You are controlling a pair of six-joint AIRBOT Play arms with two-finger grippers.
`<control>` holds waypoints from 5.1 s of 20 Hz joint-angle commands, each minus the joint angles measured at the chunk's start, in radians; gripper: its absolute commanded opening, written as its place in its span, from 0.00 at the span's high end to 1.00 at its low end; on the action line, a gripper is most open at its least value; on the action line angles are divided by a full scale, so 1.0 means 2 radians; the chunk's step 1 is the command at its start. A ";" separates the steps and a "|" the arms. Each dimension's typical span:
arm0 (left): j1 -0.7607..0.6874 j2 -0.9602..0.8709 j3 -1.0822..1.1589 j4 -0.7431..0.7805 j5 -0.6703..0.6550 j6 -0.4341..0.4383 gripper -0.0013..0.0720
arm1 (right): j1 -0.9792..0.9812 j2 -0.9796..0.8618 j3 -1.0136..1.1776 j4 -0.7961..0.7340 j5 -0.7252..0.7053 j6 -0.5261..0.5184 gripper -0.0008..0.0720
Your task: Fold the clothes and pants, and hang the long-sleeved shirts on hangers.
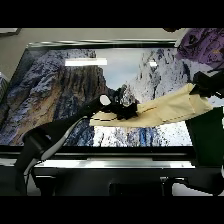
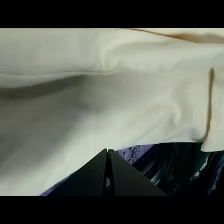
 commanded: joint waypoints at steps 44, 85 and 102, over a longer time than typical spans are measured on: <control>0.326 0.175 0.146 0.375 -0.313 -0.047 0.96 | 0.393 -0.197 0.023 0.073 -0.229 0.260 0.93; 0.326 0.180 0.125 0.377 -0.312 -0.035 0.96 | 0.064 -0.188 -0.306 0.347 -0.249 -0.286 0.89; 0.325 0.180 0.125 0.377 -0.314 -0.035 0.96 | -0.092 -0.135 0.047 0.189 -0.248 -0.018 0.96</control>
